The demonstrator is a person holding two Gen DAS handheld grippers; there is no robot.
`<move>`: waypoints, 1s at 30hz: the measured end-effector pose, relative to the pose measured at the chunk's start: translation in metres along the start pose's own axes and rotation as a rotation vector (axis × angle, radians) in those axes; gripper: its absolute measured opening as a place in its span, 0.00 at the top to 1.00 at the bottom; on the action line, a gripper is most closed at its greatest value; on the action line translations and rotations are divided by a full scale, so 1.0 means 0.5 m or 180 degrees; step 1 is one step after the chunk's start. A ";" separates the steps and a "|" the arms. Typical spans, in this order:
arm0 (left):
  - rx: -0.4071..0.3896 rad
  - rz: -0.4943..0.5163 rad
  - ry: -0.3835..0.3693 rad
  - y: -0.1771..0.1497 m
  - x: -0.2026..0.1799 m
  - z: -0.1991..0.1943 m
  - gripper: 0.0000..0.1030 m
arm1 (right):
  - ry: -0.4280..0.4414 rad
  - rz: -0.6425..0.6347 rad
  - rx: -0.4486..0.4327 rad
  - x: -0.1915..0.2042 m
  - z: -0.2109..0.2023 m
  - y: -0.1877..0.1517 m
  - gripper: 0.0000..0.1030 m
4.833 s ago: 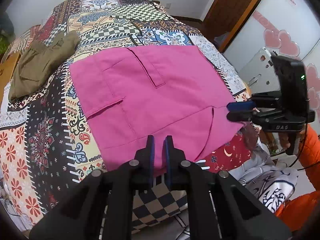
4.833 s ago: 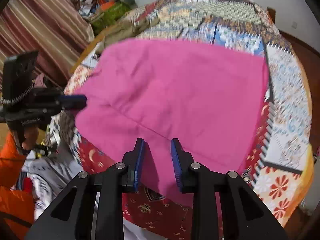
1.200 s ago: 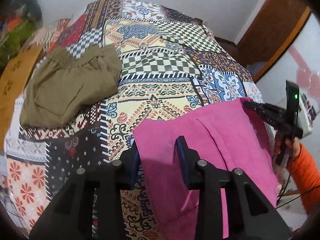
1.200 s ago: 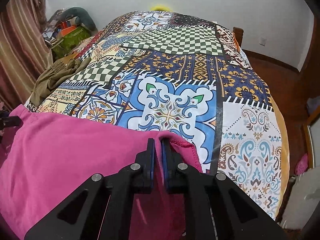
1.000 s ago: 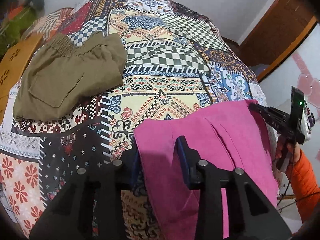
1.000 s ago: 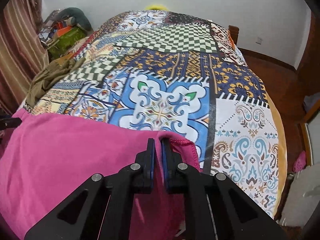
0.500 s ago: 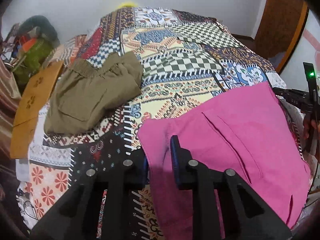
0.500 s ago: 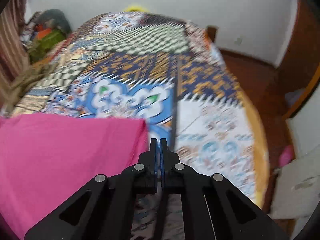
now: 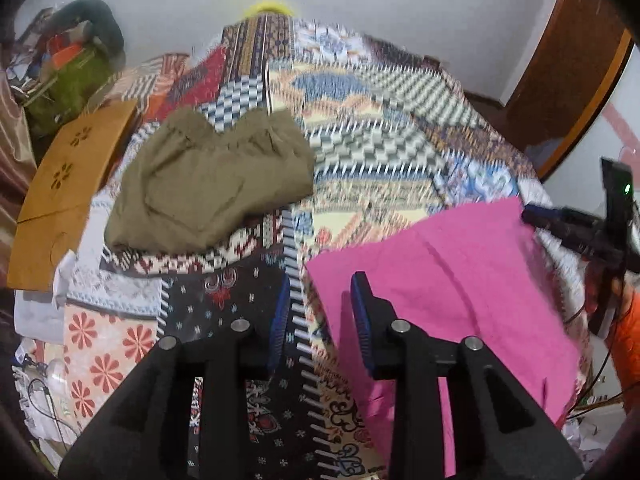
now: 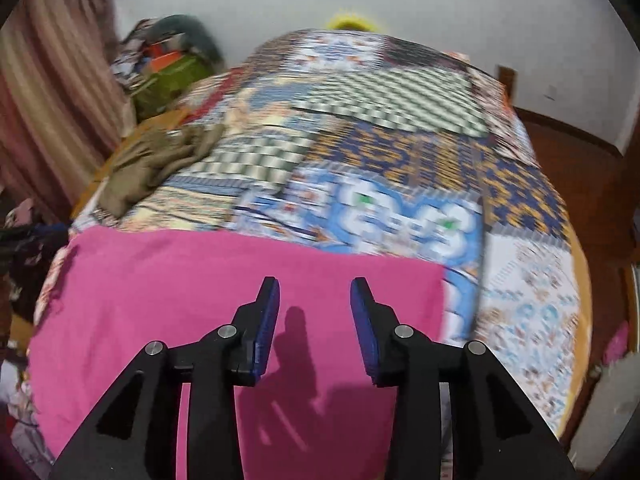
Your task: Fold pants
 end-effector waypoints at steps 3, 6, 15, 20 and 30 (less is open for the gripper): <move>-0.0001 -0.0004 -0.0278 0.022 -0.041 0.005 0.69 | 0.0232 -0.0090 0.0074 0.055 0.025 0.012 0.67; 0.0079 0.0003 -0.0383 0.023 -0.081 0.042 0.69 | 0.0378 -0.0156 0.0268 0.092 0.066 0.004 0.67; 0.0203 0.0159 -0.0031 -0.026 -0.059 0.110 0.59 | -0.0158 -0.0226 0.0455 0.002 0.100 -0.044 0.57; 0.0259 -0.0100 -0.0229 -0.029 -0.035 0.109 0.58 | -0.0126 0.0143 0.0457 -0.045 0.088 -0.051 0.47; 0.0005 -0.0131 -0.0151 -0.053 -0.044 -0.008 0.47 | -0.0144 0.0096 0.0150 -0.013 -0.029 -0.032 0.45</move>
Point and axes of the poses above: each gripper's, at about its wrist camera, not at the fingertips, and z roughly the way its jaws point, x to its left, y to its top, the point moved 9 cm from there along z, roughly the way its jaws point, and after that the axes turned 1 degree about -x, right-handed, at the moved point
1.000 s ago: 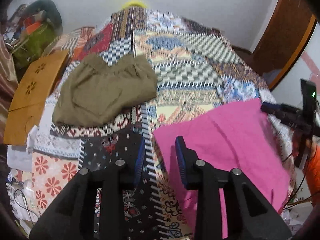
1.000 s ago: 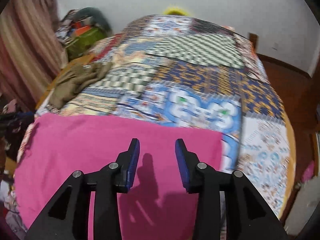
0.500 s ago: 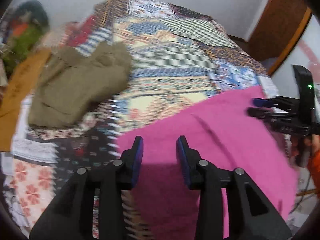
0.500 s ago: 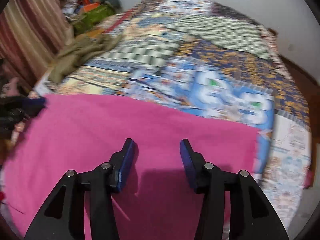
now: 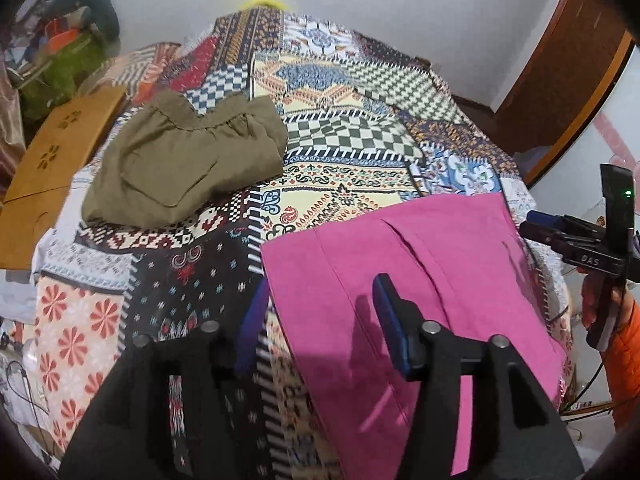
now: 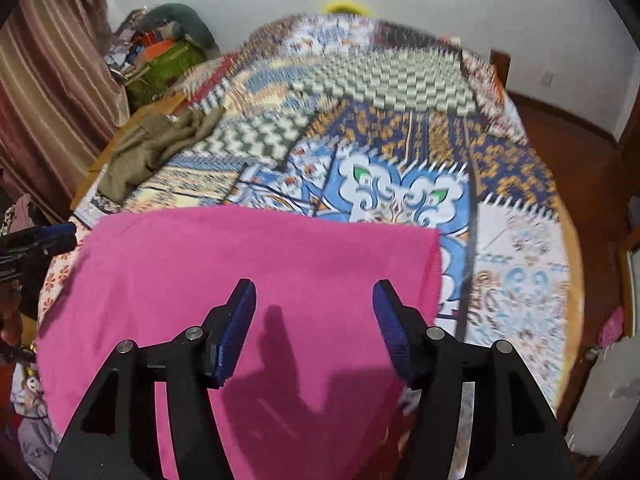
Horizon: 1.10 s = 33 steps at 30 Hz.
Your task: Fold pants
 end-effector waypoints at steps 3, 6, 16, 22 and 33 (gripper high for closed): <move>-0.0039 -0.0029 -0.0022 -0.018 -0.007 -0.033 0.47 | -0.0039 -0.0059 -0.0136 0.018 -0.050 0.002 0.45; -0.0053 -0.0072 -0.0050 -0.037 -0.011 -0.061 0.47 | -0.0007 -0.0093 -0.0237 0.043 -0.094 -0.007 0.45; -0.0071 -0.0113 -0.0186 -0.115 -0.052 -0.120 0.38 | 0.0028 -0.0254 -0.0431 0.125 -0.171 -0.076 0.45; 0.0120 -0.0292 -0.0422 -0.174 -0.077 -0.118 0.37 | 0.0119 -0.0258 -0.0260 0.156 -0.137 -0.135 0.45; 0.0428 -0.0593 -0.0628 -0.259 -0.089 -0.107 0.37 | 0.0362 0.0001 0.0180 0.159 -0.042 -0.197 0.45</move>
Point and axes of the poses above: each gripper's, at about its wrist camera, not at the fingertips, and z roughly the way its jaws point, x to its left, y to its top, the point moved 9 cm from there along z, roughly the way its jaws point, and after that the axes turned 1 degree about -x, right-handed, at the moved point
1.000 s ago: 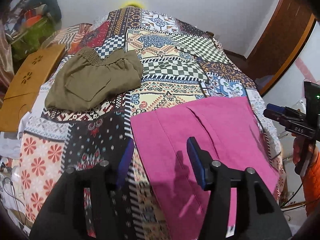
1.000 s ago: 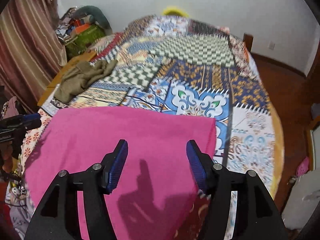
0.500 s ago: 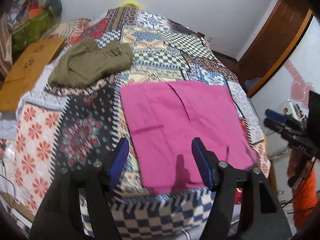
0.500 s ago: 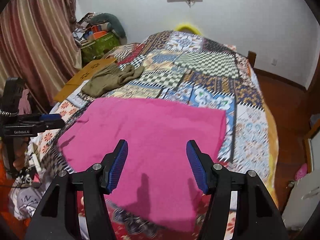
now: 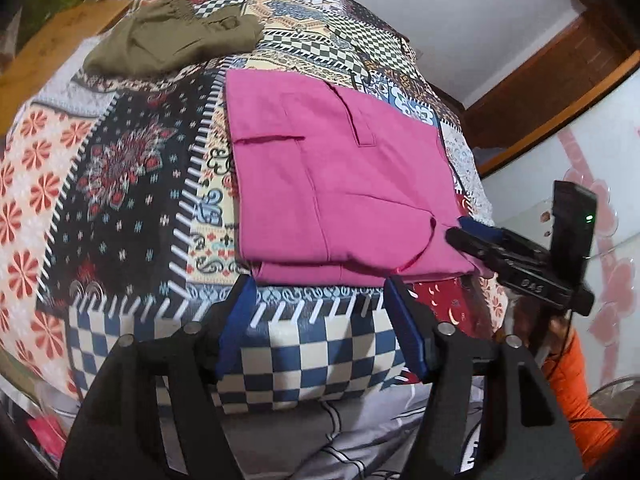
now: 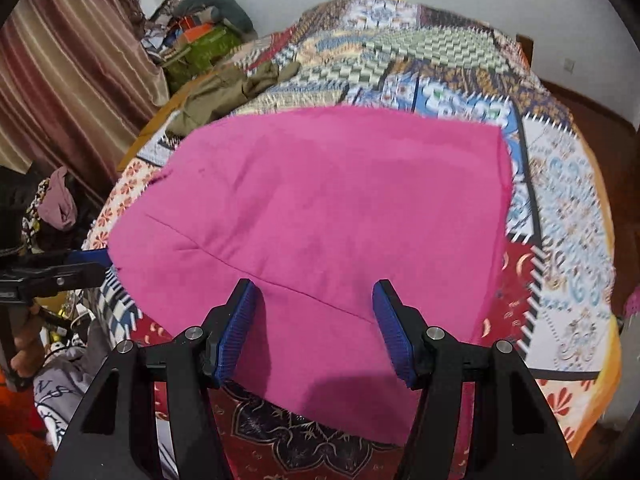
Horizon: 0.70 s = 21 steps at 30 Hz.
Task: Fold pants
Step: 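Close the left gripper on the pink pants waistband edge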
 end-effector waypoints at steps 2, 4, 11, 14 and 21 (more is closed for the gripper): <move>0.0002 -0.0031 -0.0031 -0.004 -0.002 0.000 0.37 | 0.0002 -0.0024 0.0004 0.002 0.002 -0.003 0.45; 0.0014 -0.0045 -0.0051 -0.003 -0.004 0.004 0.35 | 0.0000 -0.0047 0.0010 0.004 0.002 -0.005 0.45; 0.0110 -0.0282 -0.0474 0.008 -0.024 0.027 0.35 | -0.0030 -0.0087 0.0027 0.005 0.007 -0.010 0.44; 0.0104 -0.0330 -0.0528 0.021 -0.026 0.036 0.35 | -0.0046 -0.0107 0.0031 0.005 0.008 -0.009 0.44; -0.0015 -0.0264 -0.0350 0.067 -0.031 0.055 0.35 | -0.0053 -0.0120 0.0034 0.005 0.008 -0.009 0.44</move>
Point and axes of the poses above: each gripper's, at about its wrist camera, not at the fingertips, and z roughly the way its jaws point, x to its left, y to its top, the point moved 9 cm from there along z, roughly the way its jaws point, and after that the axes turned 1 degree about -x, right-handed, at the moved point
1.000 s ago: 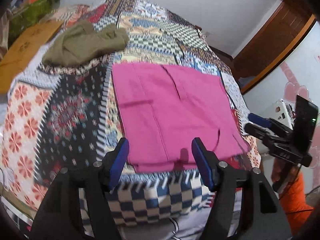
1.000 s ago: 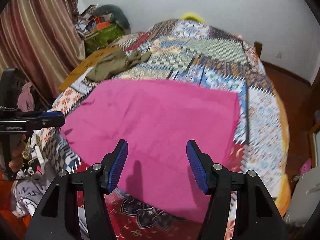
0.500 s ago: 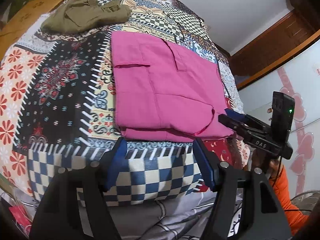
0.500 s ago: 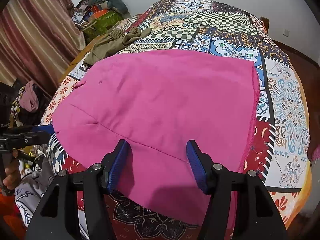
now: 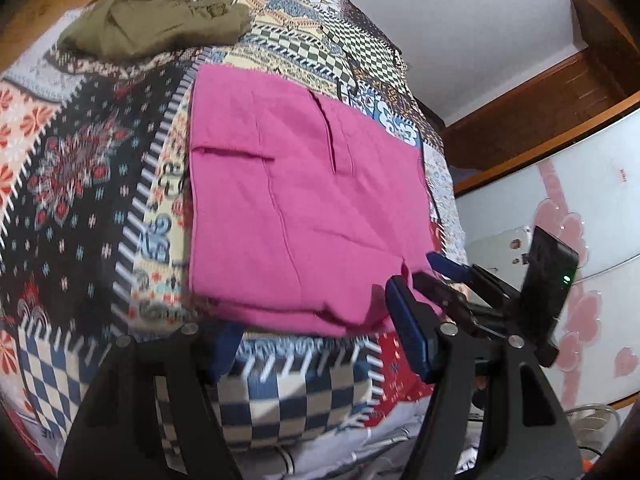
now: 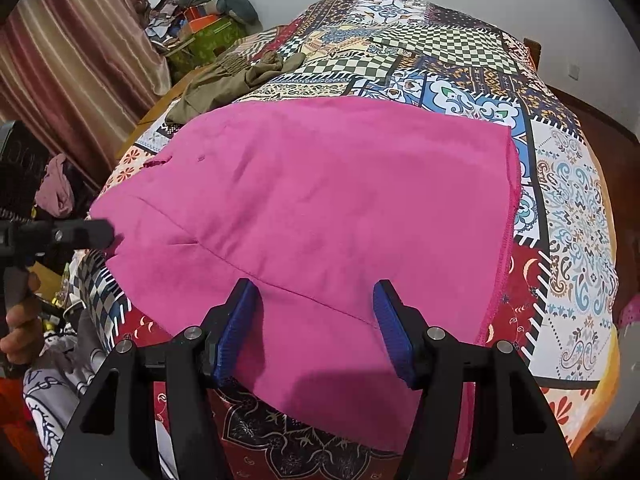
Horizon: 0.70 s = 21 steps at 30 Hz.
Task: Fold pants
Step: 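Close the left gripper on the pink pants waistband edge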
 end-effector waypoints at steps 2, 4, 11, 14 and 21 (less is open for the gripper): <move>-0.0029 0.0095 0.0091 0.006 -0.003 0.006 0.35 | -0.0006 -0.0012 0.0001 0.000 0.000 0.000 0.44; -0.0056 0.0224 0.0216 0.012 -0.008 0.013 0.37 | -0.0008 -0.0016 0.0006 0.001 0.000 0.001 0.44; -0.0408 0.0793 0.0670 0.037 -0.041 -0.006 0.68 | -0.0060 -0.0075 0.0026 0.003 -0.003 0.005 0.44; -0.0573 0.1063 0.0836 0.045 -0.059 -0.020 0.71 | -0.0046 -0.0087 0.0043 0.006 -0.003 0.009 0.44; -0.0860 0.1335 0.1068 0.074 -0.070 -0.062 0.75 | -0.0073 -0.0306 -0.0135 0.042 -0.024 0.058 0.44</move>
Point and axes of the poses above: each gripper's, at about its wrist camera, not at the fingertips, and z roughly the way its jaws point, x to its left, y to its top, the point moved 9 cm from there along z, roughly the way its jaws point, and after that the axes turned 1 degree about -x, right-handed, at the moved point
